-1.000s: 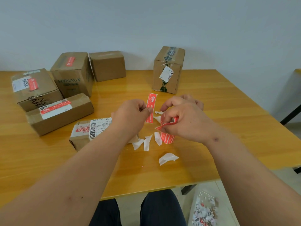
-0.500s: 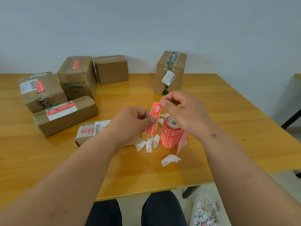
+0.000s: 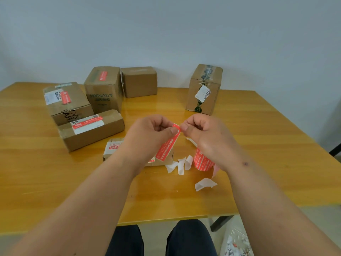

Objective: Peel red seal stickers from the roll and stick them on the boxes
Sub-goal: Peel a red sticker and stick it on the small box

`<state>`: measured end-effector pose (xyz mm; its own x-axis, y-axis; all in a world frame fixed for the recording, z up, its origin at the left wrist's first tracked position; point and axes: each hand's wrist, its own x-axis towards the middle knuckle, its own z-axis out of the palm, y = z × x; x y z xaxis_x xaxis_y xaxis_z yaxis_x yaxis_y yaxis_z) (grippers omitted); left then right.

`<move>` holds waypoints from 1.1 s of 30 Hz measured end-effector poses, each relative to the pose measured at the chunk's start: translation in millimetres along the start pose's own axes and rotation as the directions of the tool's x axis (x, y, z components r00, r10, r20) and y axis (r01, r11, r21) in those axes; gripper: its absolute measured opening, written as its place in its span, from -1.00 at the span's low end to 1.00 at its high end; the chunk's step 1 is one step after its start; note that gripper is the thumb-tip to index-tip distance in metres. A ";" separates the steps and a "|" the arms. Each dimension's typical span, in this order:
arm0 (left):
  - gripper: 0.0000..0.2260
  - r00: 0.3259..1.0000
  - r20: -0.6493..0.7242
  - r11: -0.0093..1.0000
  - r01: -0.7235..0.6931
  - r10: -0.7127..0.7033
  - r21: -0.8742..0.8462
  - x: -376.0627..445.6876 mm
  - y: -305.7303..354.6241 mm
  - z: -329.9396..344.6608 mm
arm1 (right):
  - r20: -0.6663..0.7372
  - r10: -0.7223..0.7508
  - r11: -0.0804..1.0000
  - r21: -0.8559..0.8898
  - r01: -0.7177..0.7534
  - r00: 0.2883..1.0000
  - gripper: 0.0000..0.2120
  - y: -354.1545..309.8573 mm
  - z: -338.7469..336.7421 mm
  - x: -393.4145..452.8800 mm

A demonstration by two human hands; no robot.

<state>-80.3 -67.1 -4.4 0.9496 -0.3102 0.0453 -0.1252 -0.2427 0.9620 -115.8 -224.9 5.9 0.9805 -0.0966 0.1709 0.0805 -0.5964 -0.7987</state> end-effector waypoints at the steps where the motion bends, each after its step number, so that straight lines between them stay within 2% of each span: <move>1: -0.91 1.000 -0.011 1.000 0.012 -0.012 -0.023 -0.1 -0.9 -1.8 | 0.009 0.003 0.999 0.043 -0.004 1.000 -0.84 -1.1 1.2 -0.8; 6: -0.92 0.999 0.025 0.992 0.044 -0.041 -0.122 -4.8 -6.9 -10.1 | 0.076 -0.018 0.987 0.161 0.006 0.997 -0.83 1.2 9.2 -3.1; 11: -0.90 0.998 0.050 0.976 0.035 -0.025 -0.215 -7.1 -11.8 -14.7 | 0.061 -0.005 0.968 0.250 -0.010 0.998 -0.86 3.0 17.0 -3.3; 17: -0.93 0.998 0.049 0.978 -0.018 0.028 -0.206 -7.7 -15.1 -17.0 | 0.042 0.004 0.945 0.326 -0.017 0.999 -0.87 4.5 23.6 -4.5; 28: -0.92 0.997 0.040 0.981 -0.054 0.063 -0.188 -9.2 -18.3 -18.1 | -0.032 0.059 0.938 0.344 -0.044 0.998 -0.88 0.6 34.2 -3.7; 33: -0.91 0.999 -0.015 0.990 -0.045 0.043 -0.131 -10.4 -17.4 -18.2 | -0.065 0.071 0.967 0.248 -0.052 0.995 -0.87 -3.8 33.8 -6.8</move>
<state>-82.8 -43.0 -16.7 0.9477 -0.3061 0.0909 -0.1288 -0.1059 0.9860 -116.8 -195.1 -11.8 0.9701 -0.1899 0.1511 0.0709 -0.3740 -0.9247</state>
